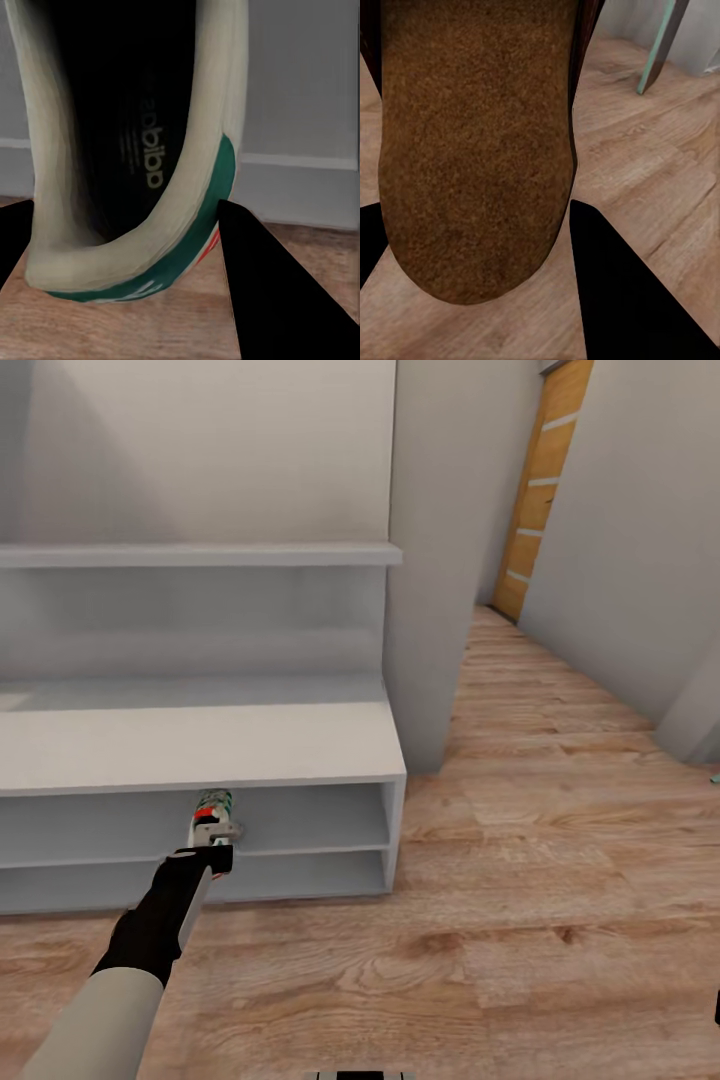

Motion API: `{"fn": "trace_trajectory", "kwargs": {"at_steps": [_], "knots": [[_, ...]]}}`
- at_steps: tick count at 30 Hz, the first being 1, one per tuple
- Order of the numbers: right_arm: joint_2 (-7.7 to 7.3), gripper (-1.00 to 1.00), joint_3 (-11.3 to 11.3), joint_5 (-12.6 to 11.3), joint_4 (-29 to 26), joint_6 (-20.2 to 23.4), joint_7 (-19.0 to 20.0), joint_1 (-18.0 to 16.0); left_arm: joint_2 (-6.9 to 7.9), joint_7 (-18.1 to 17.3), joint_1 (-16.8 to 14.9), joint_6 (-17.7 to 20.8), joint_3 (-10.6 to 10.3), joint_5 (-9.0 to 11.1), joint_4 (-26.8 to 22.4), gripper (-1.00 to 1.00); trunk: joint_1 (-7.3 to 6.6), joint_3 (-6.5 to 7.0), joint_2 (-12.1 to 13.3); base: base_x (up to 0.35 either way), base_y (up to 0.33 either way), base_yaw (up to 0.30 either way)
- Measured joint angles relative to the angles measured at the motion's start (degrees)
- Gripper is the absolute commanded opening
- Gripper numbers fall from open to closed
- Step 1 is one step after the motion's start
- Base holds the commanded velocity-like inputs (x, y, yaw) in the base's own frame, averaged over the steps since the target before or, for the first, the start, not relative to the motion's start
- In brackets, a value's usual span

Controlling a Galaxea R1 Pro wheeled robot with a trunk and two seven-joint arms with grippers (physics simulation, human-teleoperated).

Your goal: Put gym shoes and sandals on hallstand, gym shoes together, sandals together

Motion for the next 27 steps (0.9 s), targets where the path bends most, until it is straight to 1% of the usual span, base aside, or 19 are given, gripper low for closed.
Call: {"fn": "trace_trajectory", "kwargs": {"at_steps": [5,18,24,27], "knots": [[0.00,-1.00,0.00,0.00,0.01,0.00,0.00,0.00,0.01,0.00,-0.02,0.00,0.04,-0.02,0.00,-1.00,0.01,0.00,0.00,0.271,-0.007,0.000],[0.00,-1.00,-0.01,-0.01,-0.01,0.00,0.00,-0.01,0.01,0.00,-0.01,0.00,0.13,-0.04,-0.01,-1.00,0.03,0.00,0.00,0.025,0.000,0.000],[0.00,-1.00,0.00,-0.03,0.04,0.00,0.00,0.00,-0.03,0.00,-0.02,0.01,0.12,0.02,-0.01,-1.00,0.01,0.00,0.00,0.190,0.000,0.000],[0.00,-1.00,0.00,-0.01,0.04,0.00,0.00,-0.01,-0.02,0.00,-0.02,0.01,0.13,0.01,-0.01,-1.00,0.02,0.00,0.00,0.091,0.000,0.000]]}}
